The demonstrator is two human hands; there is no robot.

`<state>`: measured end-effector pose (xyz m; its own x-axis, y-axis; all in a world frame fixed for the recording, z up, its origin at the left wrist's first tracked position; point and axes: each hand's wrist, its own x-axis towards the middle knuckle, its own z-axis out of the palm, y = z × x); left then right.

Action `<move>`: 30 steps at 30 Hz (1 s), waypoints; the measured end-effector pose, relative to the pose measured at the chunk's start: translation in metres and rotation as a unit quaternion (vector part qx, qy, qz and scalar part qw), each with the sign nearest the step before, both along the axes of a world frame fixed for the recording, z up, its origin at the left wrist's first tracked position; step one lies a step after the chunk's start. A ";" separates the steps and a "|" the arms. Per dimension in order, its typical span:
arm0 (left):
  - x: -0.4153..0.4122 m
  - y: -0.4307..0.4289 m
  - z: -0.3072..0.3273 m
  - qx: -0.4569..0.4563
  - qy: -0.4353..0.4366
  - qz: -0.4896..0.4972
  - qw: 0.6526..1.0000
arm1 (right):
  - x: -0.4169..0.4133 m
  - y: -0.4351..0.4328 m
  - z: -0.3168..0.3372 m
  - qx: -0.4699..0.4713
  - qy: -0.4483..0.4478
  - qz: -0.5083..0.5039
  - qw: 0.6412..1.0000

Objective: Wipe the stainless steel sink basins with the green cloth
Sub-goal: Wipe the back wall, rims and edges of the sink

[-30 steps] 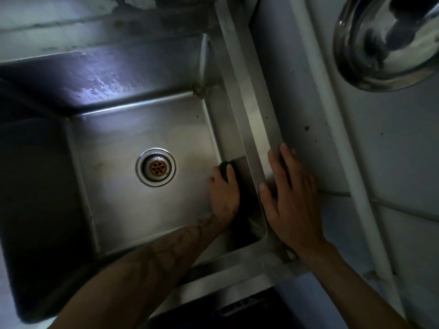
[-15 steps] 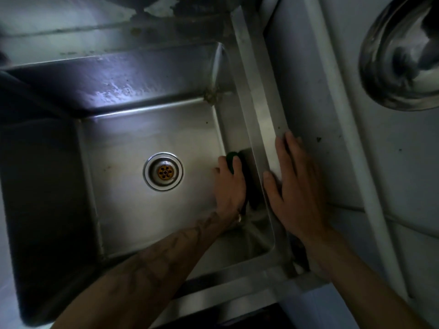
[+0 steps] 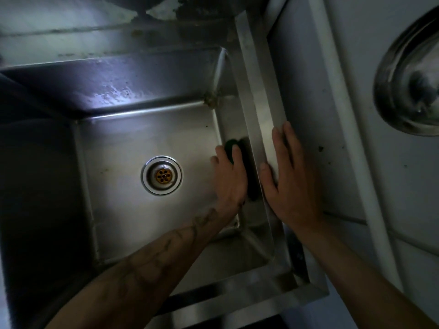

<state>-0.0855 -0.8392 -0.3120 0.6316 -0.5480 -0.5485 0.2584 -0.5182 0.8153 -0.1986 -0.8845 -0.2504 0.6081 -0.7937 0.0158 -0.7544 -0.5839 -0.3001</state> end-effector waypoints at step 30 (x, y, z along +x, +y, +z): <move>0.101 -0.113 -0.036 -0.056 -0.093 0.057 0.992 | -0.004 -0.002 -0.007 0.019 -0.036 0.011 0.999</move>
<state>0.0154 -0.9519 -0.3479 0.7772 -0.5190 -0.3559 0.1492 -0.3975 0.9054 -0.2029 -0.8862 -0.2576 0.6244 -0.7805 0.0303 -0.7167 -0.5879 -0.3751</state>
